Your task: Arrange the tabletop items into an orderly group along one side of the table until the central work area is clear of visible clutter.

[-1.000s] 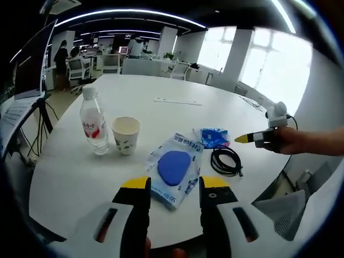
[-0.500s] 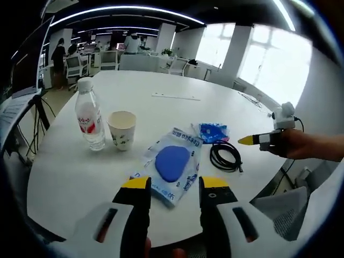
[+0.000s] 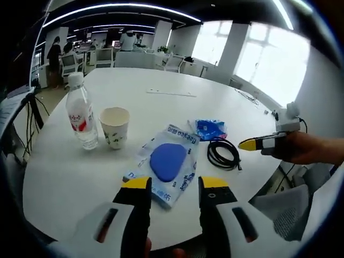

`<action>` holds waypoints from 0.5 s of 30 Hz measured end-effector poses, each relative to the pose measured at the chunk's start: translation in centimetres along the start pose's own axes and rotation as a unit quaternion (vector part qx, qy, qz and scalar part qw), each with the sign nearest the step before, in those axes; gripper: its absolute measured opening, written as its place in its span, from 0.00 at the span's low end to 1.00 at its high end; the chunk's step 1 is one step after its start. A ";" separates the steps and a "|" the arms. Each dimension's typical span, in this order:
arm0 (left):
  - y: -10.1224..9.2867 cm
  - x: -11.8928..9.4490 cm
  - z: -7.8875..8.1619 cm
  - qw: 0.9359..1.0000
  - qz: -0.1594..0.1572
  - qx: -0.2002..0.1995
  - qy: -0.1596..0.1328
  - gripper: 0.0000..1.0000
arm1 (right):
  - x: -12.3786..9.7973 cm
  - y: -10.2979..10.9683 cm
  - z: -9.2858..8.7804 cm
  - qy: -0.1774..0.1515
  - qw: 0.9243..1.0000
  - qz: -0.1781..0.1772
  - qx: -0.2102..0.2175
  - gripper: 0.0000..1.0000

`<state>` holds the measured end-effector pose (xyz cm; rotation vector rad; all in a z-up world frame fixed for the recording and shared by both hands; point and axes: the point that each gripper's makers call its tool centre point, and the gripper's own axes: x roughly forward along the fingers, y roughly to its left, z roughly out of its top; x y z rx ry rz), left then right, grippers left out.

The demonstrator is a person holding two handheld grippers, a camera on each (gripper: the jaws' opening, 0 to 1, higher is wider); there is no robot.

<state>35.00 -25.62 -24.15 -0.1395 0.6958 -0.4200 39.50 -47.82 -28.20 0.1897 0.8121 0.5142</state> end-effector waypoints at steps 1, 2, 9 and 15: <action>0.0 0.0 0.0 1.000 0.000 0.000 0.000 0.34 | 0.0 0.2 -0.1 0.003 1.000 0.003 -0.004 0.28; 0.0 0.0 0.0 1.000 0.000 -0.001 0.001 0.33 | 0.0 0.4 -0.3 0.006 1.000 0.005 -0.007 0.28; 0.8 0.2 -0.2 1.000 0.006 -0.010 0.003 0.33 | 0.4 1.9 -0.6 0.017 0.999 0.026 -0.022 0.29; 1.3 0.2 -0.6 1.000 0.009 -0.021 0.005 0.33 | 1.2 2.9 0.0 0.020 0.998 0.040 -0.033 0.30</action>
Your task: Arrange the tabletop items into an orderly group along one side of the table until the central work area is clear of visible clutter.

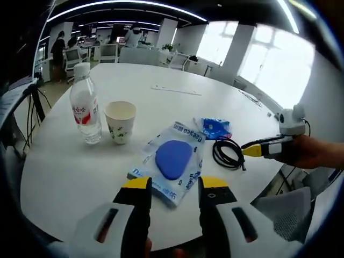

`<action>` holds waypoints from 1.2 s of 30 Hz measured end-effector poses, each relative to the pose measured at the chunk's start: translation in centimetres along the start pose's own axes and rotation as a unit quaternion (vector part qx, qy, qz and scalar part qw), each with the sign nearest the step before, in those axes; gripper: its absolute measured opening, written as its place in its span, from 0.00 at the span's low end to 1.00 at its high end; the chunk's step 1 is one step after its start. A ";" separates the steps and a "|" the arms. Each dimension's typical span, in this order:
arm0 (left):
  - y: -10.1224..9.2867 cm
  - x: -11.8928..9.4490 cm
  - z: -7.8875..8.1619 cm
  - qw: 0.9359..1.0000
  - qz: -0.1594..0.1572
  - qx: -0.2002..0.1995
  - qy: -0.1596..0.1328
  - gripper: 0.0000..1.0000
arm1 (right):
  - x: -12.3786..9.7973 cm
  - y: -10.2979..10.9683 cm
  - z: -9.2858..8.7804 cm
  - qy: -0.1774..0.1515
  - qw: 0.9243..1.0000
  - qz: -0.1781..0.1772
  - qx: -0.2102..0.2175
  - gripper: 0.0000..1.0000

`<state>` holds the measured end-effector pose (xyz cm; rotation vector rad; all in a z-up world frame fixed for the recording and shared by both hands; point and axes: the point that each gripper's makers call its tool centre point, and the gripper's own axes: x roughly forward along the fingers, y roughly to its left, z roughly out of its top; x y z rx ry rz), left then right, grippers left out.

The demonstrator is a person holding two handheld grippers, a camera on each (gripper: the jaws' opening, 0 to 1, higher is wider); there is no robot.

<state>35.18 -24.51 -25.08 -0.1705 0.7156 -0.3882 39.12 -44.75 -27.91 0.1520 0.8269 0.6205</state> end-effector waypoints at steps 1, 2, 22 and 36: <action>0.1 0.1 -0.1 1.000 0.000 -0.001 0.001 0.33 | 0.2 0.1 0.1 0.001 1.000 0.003 -0.003 0.30; 0.1 0.1 -0.2 1.000 0.001 -0.002 0.002 0.33 | 0.3 0.3 0.2 0.003 1.000 0.005 -0.007 0.30; 2.3 2.1 -2.8 0.997 0.016 -0.070 0.038 0.32 | 6.4 1.3 4.0 0.062 0.990 0.057 -0.112 0.31; 2.5 3.6 -4.7 0.992 0.010 -0.105 0.063 0.31 | 10.7 0.8 5.7 0.094 0.983 0.067 -0.140 0.31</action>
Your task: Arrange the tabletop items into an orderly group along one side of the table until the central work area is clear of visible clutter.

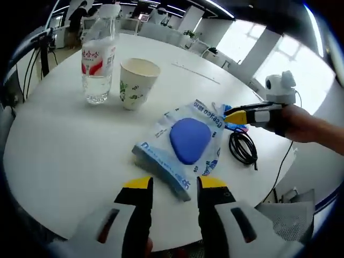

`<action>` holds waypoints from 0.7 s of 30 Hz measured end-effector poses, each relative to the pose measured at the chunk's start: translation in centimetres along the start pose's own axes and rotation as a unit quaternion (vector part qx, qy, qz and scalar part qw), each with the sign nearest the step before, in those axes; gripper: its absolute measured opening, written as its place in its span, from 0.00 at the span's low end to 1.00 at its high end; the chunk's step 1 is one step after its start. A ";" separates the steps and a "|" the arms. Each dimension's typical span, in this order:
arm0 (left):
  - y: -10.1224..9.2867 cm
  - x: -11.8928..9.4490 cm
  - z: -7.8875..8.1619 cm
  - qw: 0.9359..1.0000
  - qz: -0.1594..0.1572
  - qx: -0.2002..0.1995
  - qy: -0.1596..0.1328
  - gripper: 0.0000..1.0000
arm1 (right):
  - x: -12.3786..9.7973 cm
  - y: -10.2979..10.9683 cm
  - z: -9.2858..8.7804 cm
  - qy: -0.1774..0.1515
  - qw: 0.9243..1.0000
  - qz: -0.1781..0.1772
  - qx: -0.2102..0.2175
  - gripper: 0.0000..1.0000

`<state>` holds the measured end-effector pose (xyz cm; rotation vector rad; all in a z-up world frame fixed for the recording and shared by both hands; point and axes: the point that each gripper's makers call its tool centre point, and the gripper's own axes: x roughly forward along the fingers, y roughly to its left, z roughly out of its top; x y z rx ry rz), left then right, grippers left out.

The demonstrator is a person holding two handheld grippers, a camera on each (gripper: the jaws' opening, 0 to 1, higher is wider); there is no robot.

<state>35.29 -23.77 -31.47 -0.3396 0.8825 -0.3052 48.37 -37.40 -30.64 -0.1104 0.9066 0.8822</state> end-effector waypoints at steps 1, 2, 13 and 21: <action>-0.1 0.1 -0.1 1.000 -0.002 -0.001 0.002 0.31 | 0.2 -0.2 -0.1 0.002 1.000 -0.001 0.005 0.30; -0.3 0.3 -0.1 1.000 -0.004 -0.003 0.003 0.31 | 0.6 -0.5 -0.2 0.005 1.000 -0.001 0.008 0.30; -0.1 1.6 -0.5 0.999 0.009 0.003 0.033 0.16 | 1.6 -0.3 -1.3 0.030 1.000 0.000 -0.004 0.08; 0.1 1.7 -1.1 0.999 0.014 0.011 0.048 0.02 | 0.6 0.2 -1.6 0.009 1.000 0.007 0.008 0.00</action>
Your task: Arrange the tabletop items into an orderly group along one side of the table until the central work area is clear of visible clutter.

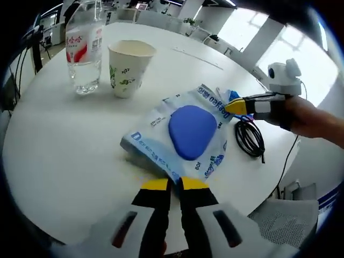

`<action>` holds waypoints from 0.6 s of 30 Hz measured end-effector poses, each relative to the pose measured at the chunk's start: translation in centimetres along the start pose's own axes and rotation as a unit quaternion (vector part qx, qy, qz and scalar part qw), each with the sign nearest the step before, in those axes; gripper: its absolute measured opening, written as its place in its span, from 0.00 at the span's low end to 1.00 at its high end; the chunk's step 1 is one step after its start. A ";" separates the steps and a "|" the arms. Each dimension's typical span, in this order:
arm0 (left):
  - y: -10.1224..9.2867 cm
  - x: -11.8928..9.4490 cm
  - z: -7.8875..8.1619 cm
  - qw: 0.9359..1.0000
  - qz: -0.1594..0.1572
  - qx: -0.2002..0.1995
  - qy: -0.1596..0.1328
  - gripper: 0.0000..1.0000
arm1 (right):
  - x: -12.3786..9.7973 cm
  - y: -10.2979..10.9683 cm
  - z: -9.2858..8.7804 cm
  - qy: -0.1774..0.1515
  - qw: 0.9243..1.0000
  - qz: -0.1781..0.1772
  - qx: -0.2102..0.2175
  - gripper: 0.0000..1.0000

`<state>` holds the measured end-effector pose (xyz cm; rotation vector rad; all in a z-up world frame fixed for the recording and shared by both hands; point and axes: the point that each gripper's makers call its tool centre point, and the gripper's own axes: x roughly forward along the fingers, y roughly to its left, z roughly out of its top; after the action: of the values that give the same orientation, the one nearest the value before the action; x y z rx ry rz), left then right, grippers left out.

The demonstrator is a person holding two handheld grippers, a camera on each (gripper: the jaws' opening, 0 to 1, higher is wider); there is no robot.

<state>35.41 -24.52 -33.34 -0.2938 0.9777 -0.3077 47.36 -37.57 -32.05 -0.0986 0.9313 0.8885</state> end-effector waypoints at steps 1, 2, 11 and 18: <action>0.0 0.0 0.0 1.000 0.000 -0.001 -0.001 0.01 | -0.1 0.0 0.0 0.000 1.000 0.001 0.002 0.00; -0.1 -0.1 0.1 1.000 -0.001 -0.001 -0.002 0.01 | -0.2 0.0 -0.1 -0.001 1.000 0.000 0.003 0.00; -0.5 -0.7 0.9 1.000 -0.006 0.005 -0.013 0.00 | -2.2 0.7 0.4 -0.038 0.999 0.002 0.012 0.00; -1.7 -1.1 1.9 0.999 -0.023 -0.012 -0.023 0.00 | -2.6 0.5 1.0 -0.043 0.999 -0.008 0.004 0.00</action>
<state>36.20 -25.41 -30.87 -0.3451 0.9318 -0.3302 46.97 -38.47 -29.35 -0.0611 0.8523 0.8680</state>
